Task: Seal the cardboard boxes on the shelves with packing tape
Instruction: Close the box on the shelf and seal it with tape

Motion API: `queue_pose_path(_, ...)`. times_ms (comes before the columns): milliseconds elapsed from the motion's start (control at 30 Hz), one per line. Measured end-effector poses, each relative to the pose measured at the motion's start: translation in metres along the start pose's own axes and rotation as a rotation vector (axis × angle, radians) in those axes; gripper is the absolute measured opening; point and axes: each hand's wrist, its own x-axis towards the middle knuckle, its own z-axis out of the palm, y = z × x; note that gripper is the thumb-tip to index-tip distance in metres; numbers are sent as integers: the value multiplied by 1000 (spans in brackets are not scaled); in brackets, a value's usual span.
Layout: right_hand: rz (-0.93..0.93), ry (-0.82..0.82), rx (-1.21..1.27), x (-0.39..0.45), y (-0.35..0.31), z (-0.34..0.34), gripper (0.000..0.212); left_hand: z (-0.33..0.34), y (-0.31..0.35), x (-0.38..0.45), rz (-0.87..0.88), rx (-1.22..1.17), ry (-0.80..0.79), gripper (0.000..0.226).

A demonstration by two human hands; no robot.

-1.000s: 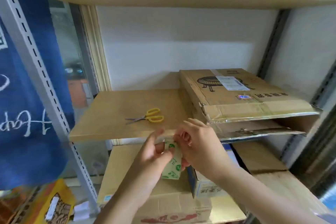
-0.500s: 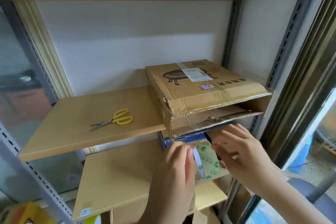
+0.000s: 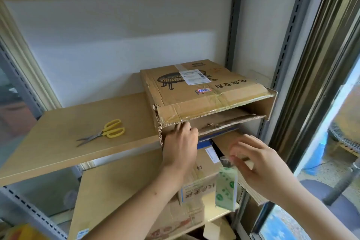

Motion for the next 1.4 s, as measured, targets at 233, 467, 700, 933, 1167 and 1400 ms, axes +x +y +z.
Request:
queue_pose_path(233, -6, -20, 113, 15, 6, 5, 10, -25, -15, 24, -135, -309, -338, 25)
queue_pose_path(467, -18, -78, 193, 32, 6, 22, 4, -35, -28, 21, -201, -324, -357, 38)
queue_pose_path(700, -55, -104, 294, 47, -1, 25, 12, -34, -31, 14, -145, -345, -236, 35)
queue_pose_path(933, -123, -156, 309, 52, -6, 24, 13, -11, -25, -36, 121, -272, 6, 55)
queue_pose_path(1167, -173, -282, 289, 47, -31, 21, 12, -11, -37, -119, -171, -1119, 198, 31)
queue_pose_path(1400, -292, -442, 335, 67, -104, 49, 11, -22, -39, -169, -888, -1437, -143, 81)
